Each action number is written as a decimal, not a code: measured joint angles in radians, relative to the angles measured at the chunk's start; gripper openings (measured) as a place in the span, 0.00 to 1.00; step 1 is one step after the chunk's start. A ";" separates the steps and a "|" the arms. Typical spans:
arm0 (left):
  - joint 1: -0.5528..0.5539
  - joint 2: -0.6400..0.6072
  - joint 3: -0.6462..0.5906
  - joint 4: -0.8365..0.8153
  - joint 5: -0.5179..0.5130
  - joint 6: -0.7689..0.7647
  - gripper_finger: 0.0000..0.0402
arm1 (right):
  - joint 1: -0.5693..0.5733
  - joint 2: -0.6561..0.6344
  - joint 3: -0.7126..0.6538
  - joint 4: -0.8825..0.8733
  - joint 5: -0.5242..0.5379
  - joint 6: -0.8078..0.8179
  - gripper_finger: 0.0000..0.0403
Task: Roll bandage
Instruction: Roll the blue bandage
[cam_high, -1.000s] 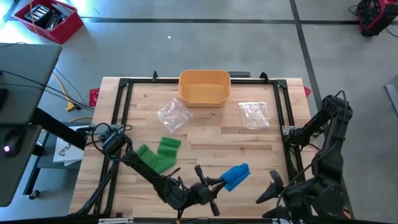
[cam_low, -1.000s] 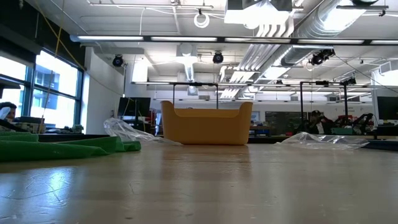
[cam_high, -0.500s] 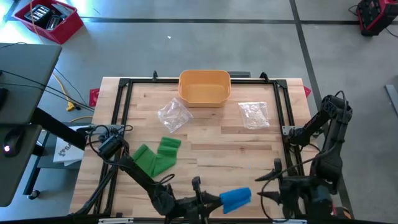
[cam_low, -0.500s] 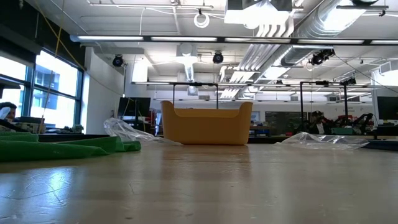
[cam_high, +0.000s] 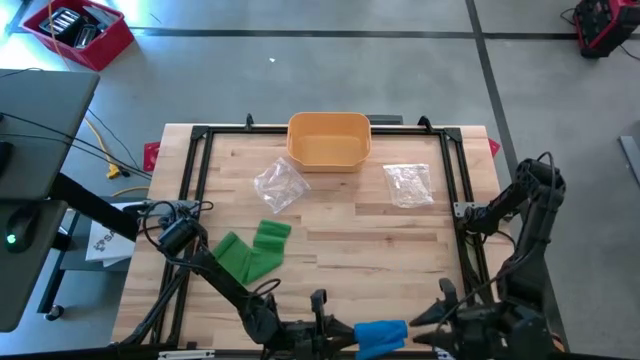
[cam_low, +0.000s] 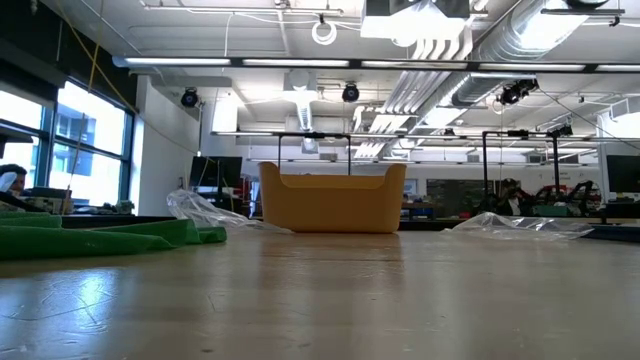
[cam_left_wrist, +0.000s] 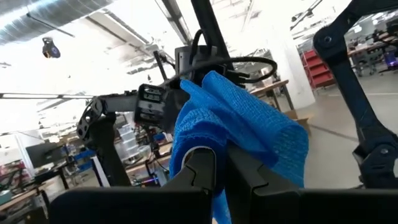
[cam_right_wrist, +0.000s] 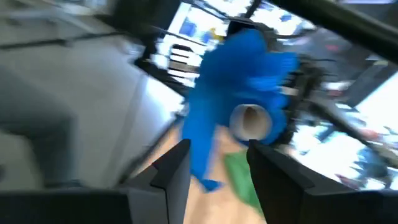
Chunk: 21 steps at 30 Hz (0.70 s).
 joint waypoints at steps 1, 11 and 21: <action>0.000 0.000 0.000 -0.002 0.000 -0.001 0.03 | -0.001 0.006 0.000 0.014 0.036 -0.025 0.36; 0.002 0.000 0.000 -0.003 0.000 -0.021 0.03 | -0.023 0.015 0.002 0.053 -0.039 -0.126 0.29; 0.006 0.000 0.000 -0.007 -0.001 -0.062 0.03 | -0.046 0.015 0.003 0.062 -0.040 -0.299 0.17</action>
